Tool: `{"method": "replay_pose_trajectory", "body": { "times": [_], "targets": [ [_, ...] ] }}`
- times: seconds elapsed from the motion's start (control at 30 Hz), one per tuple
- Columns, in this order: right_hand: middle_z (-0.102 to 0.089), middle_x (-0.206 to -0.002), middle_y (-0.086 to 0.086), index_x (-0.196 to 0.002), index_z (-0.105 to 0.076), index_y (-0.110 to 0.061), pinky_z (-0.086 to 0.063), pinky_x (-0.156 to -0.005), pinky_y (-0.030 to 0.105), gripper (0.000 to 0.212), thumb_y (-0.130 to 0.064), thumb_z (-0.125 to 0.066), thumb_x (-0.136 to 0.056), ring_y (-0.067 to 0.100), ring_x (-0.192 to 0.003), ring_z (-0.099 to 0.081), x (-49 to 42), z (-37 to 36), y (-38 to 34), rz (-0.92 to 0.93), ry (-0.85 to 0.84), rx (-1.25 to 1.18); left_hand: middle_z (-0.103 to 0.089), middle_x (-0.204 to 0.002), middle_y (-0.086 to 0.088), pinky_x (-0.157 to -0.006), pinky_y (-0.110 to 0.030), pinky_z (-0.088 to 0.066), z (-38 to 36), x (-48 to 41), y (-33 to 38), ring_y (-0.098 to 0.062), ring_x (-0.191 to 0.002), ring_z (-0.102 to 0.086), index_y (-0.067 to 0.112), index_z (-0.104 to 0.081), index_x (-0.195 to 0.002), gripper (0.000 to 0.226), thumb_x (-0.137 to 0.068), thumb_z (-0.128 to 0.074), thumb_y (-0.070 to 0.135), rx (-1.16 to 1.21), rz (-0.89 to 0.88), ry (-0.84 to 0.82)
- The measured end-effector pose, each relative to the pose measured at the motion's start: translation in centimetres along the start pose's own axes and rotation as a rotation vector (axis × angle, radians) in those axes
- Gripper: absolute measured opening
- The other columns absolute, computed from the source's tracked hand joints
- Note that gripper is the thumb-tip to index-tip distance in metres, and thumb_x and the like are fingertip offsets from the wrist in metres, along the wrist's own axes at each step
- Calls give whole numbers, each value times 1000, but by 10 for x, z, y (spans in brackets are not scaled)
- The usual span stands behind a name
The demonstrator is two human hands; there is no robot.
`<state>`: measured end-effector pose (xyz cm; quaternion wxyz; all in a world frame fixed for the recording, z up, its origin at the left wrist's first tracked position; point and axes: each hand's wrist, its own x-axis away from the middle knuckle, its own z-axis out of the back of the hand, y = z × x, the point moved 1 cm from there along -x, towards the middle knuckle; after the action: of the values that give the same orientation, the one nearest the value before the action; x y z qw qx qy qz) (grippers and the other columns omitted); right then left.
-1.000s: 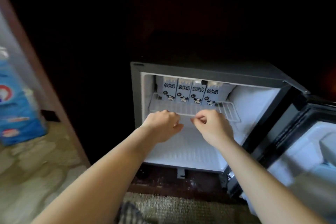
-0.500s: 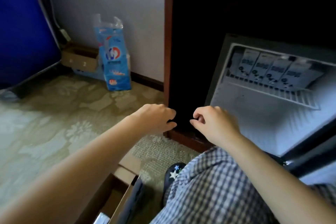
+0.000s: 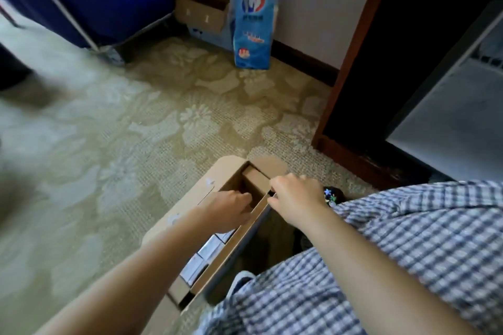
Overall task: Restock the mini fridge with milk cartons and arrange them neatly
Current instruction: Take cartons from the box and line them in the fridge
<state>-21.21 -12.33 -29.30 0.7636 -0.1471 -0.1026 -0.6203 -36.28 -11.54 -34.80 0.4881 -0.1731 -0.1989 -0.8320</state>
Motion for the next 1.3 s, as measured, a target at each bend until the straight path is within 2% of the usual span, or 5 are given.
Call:
{"method": "replay_pose_trajectory", "body": {
  "times": [0.13, 0.4, 0.73, 1.07, 1.3],
  "targets": [
    [-61, -118, 9, -116, -57, -16, -40, -77, 34, 26, -31, -49, -96, 31, -111, -57, -5, -25, -27, 92, -135, -3, -55, -118, -1, -74, -29, -48, -49, 12, -14, -18, -101, -58, 18, -48, -123, 36, -93, -48, 39, 46, 105, -3],
    [-50, -133, 13, -134, -49, -12, -36, -101, 39, 41, -28, -49, -96, 29, -125, -42, -13, -34, -33, 183, -270, -16, -56, -126, 3, -101, -34, -38, -95, 16, -22, -18, -117, -54, 24, -40, -135, 46, -93, -45, 43, 179, 346, 211],
    [-55, -127, 12, -125, -55, -13, -31, -105, 41, 34, -28, -52, -94, 31, -125, -40, -29, -52, -23, 157, -291, -32, -66, -100, 1, -90, -34, -37, -90, 3, -31, -22, -97, -62, 19, -50, -99, 40, -92, -39, 57, 154, 474, 259],
    [-50, -135, 4, -135, -40, -15, -33, -103, 43, 59, -38, -64, -86, 26, -127, -44, -37, -55, -22, 149, -115, -246, -69, -87, -2, -70, -33, -51, -13, 19, -39, -21, -78, -63, 14, -65, -97, 30, -85, -63, 41, 446, 370, 509],
    [-62, -116, 1, -121, -49, -17, -41, -79, 28, 62, -61, -60, -78, 22, -110, -58, -26, -26, -15, 77, 268, -326, -65, -80, 4, -65, -34, -51, 53, 18, -17, -14, -73, -59, 17, -64, -89, 22, -84, -64, 39, 564, 253, 600]
  ]
}}
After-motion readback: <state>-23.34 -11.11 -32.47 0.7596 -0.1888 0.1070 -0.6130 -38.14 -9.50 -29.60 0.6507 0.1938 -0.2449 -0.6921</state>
